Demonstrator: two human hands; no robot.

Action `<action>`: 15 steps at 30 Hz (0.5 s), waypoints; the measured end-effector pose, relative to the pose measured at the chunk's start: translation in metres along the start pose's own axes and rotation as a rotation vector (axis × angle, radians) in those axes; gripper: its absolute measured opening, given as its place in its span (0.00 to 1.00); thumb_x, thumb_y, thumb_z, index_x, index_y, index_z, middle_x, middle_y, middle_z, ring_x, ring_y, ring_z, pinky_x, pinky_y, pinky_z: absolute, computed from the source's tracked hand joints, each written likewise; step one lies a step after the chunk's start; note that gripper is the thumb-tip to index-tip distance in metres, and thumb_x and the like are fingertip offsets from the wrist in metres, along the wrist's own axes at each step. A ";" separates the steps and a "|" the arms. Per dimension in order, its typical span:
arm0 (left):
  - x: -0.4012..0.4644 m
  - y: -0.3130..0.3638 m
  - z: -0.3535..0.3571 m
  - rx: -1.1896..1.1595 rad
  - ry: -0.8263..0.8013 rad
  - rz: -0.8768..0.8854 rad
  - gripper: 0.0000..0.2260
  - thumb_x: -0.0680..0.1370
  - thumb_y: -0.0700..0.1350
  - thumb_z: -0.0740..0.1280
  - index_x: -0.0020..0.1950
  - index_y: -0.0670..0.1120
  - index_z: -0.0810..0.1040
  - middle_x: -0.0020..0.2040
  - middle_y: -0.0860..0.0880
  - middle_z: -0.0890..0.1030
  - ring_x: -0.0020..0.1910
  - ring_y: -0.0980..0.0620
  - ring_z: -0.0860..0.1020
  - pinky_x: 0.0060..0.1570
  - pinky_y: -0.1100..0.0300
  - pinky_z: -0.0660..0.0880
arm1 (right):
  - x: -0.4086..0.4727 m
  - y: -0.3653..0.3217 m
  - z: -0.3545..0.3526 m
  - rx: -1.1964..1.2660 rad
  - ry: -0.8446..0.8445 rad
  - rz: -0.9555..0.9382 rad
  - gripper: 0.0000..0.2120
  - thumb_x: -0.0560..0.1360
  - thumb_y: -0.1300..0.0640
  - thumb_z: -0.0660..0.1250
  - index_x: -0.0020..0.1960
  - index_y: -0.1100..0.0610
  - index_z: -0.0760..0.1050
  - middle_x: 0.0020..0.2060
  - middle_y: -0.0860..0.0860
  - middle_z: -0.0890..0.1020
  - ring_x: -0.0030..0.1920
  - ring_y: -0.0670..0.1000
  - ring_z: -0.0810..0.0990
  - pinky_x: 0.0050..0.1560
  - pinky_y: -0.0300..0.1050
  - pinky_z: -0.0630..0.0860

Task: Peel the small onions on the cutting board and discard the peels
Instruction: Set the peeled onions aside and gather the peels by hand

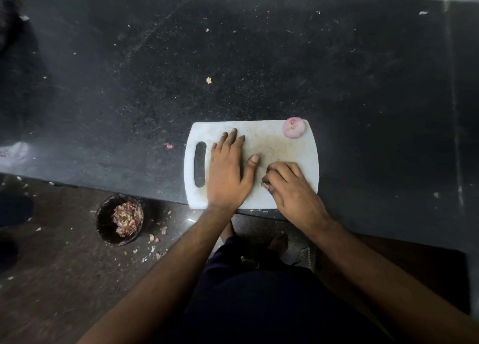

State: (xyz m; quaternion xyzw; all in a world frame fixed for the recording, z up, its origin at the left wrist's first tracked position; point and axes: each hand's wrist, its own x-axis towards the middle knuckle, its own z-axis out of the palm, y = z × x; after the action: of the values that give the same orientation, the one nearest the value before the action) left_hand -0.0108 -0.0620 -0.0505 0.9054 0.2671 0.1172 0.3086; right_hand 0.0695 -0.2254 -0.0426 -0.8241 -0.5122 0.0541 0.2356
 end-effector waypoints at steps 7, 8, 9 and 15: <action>0.000 0.004 0.003 0.170 -0.041 0.068 0.24 0.86 0.52 0.61 0.79 0.43 0.67 0.83 0.44 0.62 0.83 0.43 0.58 0.82 0.46 0.56 | 0.003 0.004 0.005 0.050 -0.025 0.048 0.05 0.81 0.63 0.64 0.54 0.57 0.77 0.49 0.52 0.76 0.49 0.54 0.74 0.53 0.52 0.77; 0.000 0.004 0.003 0.150 -0.034 0.066 0.22 0.86 0.49 0.60 0.79 0.43 0.68 0.83 0.44 0.64 0.83 0.43 0.59 0.82 0.46 0.58 | 0.005 0.003 0.001 0.142 -0.009 0.122 0.06 0.81 0.63 0.63 0.55 0.57 0.77 0.50 0.52 0.75 0.51 0.53 0.75 0.54 0.50 0.77; 0.000 0.004 0.001 0.118 -0.026 0.061 0.21 0.86 0.47 0.60 0.78 0.43 0.69 0.82 0.44 0.65 0.82 0.44 0.60 0.81 0.46 0.59 | 0.006 0.004 -0.004 0.259 0.029 0.206 0.07 0.82 0.62 0.61 0.55 0.57 0.78 0.51 0.52 0.75 0.51 0.51 0.77 0.54 0.48 0.78; 0.000 -0.002 -0.009 0.020 -0.117 0.063 0.20 0.87 0.47 0.57 0.78 0.43 0.71 0.82 0.45 0.65 0.82 0.47 0.60 0.81 0.46 0.61 | 0.014 0.005 -0.017 0.563 0.305 0.555 0.10 0.85 0.59 0.58 0.52 0.55 0.78 0.40 0.42 0.78 0.37 0.41 0.77 0.33 0.49 0.81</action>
State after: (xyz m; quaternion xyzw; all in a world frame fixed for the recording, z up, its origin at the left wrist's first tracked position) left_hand -0.0155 -0.0563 -0.0451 0.9216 0.2212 0.0710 0.3110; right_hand 0.0857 -0.2212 -0.0278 -0.8327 -0.1954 0.1307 0.5013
